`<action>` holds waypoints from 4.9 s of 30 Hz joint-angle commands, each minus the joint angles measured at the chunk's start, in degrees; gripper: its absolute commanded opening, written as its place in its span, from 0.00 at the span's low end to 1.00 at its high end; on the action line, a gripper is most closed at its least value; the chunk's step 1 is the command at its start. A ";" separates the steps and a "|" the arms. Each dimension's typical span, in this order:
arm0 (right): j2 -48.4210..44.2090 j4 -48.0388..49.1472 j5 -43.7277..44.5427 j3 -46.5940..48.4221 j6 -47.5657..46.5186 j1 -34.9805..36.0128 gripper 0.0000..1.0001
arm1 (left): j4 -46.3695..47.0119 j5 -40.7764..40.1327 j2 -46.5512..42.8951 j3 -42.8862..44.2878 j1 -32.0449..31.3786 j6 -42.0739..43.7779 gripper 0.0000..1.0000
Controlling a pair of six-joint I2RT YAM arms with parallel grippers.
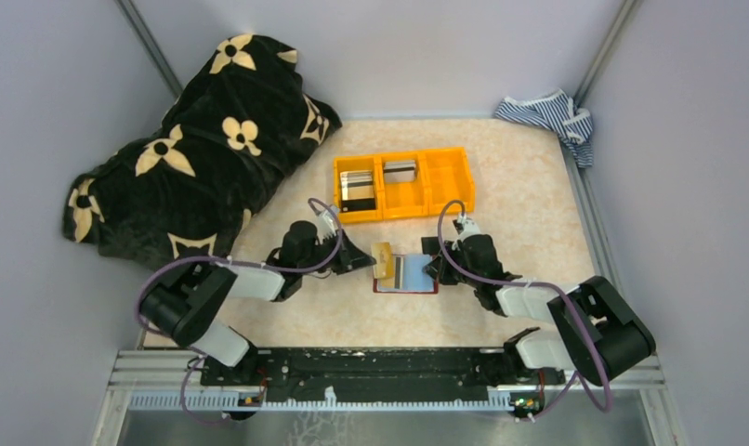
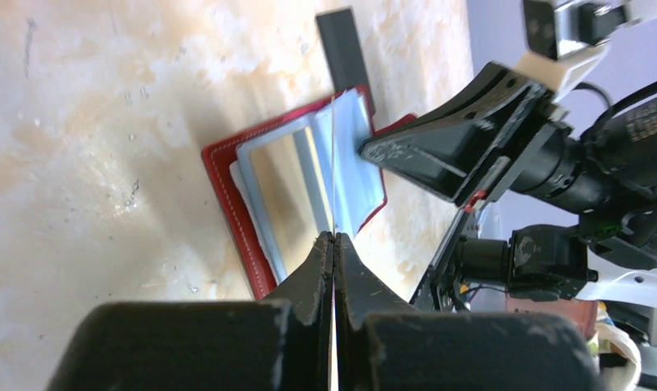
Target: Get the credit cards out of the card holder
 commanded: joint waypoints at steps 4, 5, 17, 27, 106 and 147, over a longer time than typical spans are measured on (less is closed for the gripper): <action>-2.49 -3.57 -2.34 3.19 -2.98 -0.44 0.00 | -0.17 -3.65 -8.49 -3.14 3.08 4.40 0.00; -3.22 -3.66 -2.96 3.91 -3.62 -0.44 0.00 | 3.24 -3.28 -8.57 -4.19 3.86 3.44 0.00; -3.69 2.55 -11.74 14.74 -8.17 -0.46 0.29 | 55.12 5.76 11.11 -7.14 8.36 -13.46 0.00; 0.89 3.47 -10.99 19.18 -8.85 -0.45 0.30 | 45.10 10.48 10.78 1.22 11.32 -8.51 0.00; 37.72 -30.32 28.30 64.32 -23.20 16.57 0.18 | -34.58 -11.75 -5.35 35.33 18.46 42.25 0.00; -4.87 -23.54 25.84 27.18 -18.18 6.09 0.55 | -84.84 18.84 23.60 83.06 17.92 82.96 0.00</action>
